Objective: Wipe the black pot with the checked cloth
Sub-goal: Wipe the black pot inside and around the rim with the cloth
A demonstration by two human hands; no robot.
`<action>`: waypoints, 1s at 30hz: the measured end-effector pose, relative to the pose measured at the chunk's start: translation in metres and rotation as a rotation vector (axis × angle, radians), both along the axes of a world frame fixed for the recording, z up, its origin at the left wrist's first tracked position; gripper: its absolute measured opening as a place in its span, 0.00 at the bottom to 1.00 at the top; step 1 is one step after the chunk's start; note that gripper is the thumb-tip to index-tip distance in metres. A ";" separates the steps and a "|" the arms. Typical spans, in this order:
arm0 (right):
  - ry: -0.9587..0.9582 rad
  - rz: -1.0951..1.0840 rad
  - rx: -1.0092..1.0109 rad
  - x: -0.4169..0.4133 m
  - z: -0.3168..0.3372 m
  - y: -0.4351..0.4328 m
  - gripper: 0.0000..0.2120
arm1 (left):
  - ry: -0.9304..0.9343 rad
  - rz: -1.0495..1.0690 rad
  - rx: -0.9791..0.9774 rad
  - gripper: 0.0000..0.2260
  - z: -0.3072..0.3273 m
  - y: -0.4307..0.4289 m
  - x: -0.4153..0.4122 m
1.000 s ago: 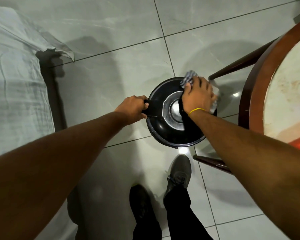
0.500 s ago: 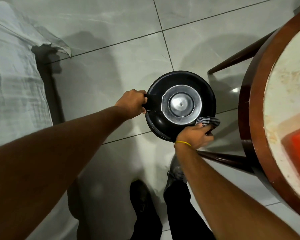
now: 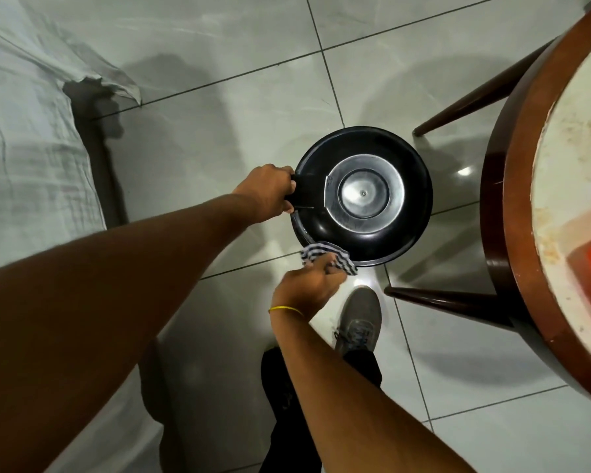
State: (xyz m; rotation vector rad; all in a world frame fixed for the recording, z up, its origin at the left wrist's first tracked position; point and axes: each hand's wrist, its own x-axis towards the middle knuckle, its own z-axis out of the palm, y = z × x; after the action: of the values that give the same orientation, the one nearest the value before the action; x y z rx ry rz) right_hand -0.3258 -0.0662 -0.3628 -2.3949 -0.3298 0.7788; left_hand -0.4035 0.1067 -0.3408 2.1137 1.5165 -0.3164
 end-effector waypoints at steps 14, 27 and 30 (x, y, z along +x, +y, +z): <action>-0.130 0.880 -0.110 -0.033 0.003 0.049 0.22 | -0.031 -0.014 0.040 0.19 0.000 -0.008 -0.002; -0.520 1.444 -0.033 0.045 -0.002 0.026 0.27 | -0.008 -0.081 0.061 0.20 -0.003 -0.008 -0.005; -0.570 1.592 -0.048 0.075 -0.002 0.016 0.30 | -0.008 -0.079 0.055 0.19 -0.002 -0.010 -0.003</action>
State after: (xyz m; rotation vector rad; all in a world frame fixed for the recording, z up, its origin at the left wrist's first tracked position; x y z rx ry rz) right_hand -0.2506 -0.0497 -0.3646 -1.9272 -2.5662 0.5832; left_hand -0.4067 0.0968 -0.3430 2.2192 1.4555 -0.2967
